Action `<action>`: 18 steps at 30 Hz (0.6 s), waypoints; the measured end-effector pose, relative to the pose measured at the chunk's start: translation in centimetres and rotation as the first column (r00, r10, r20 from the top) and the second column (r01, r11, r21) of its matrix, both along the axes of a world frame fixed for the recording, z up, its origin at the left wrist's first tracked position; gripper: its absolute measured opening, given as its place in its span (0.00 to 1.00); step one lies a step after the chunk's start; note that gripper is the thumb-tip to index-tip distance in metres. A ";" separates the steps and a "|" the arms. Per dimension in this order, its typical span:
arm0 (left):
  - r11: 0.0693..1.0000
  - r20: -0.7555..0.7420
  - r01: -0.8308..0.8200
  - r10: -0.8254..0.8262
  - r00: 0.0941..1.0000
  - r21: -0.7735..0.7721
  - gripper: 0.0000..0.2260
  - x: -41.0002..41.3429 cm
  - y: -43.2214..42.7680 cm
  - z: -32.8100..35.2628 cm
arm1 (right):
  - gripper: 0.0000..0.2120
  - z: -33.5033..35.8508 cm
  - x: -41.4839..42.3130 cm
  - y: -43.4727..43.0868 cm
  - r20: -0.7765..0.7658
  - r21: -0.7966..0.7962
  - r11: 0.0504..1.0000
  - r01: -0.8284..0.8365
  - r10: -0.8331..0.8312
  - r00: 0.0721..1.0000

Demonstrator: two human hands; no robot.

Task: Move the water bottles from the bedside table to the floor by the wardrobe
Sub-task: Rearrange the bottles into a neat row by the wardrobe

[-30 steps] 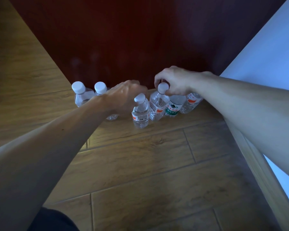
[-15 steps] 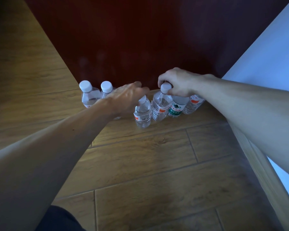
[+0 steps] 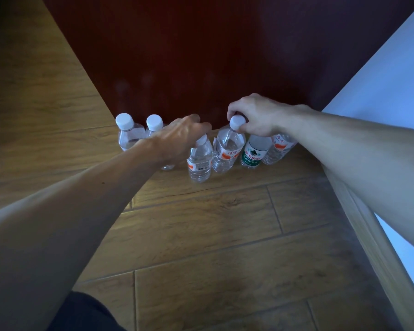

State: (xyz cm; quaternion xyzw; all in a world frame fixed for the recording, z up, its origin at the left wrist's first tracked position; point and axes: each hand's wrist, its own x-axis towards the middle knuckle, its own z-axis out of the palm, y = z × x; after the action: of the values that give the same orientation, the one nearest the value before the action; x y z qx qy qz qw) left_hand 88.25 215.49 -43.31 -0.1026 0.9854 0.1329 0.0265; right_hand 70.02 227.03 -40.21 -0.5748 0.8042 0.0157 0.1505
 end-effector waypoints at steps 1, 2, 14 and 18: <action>1.000 -0.006 -0.005 0.005 1.000 -0.001 0.15 0.0 -0.1 0.0 | 0.12 0.1 0.0 0.1 0.005 0.004 1.000 0.000 0.000 1.000; 1.000 -0.013 -0.010 0.010 1.000 0.001 0.15 0.0 -0.2 0.0 | 0.12 0.3 0.0 0.2 0.017 0.008 1.000 0.004 -0.004 1.000; 0.974 -0.046 -0.219 0.217 0.975 -0.053 0.12 -0.1 -0.1 2.0 | 0.11 1.3 0.3 0.5 0.122 0.043 0.997 0.061 -0.066 0.990; 0.954 -0.047 -0.287 0.284 0.958 -0.081 0.14 -0.5 0.0 2.6 | 0.11 1.3 0.6 0.4 0.130 0.034 0.998 0.053 -0.057 0.990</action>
State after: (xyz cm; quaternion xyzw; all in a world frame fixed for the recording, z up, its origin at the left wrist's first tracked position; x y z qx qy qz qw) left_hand 87.73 215.53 -40.68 -0.2428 0.9654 0.0939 -0.0145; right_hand 70.61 227.43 -38.94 -0.5498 0.8079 -0.0139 0.2119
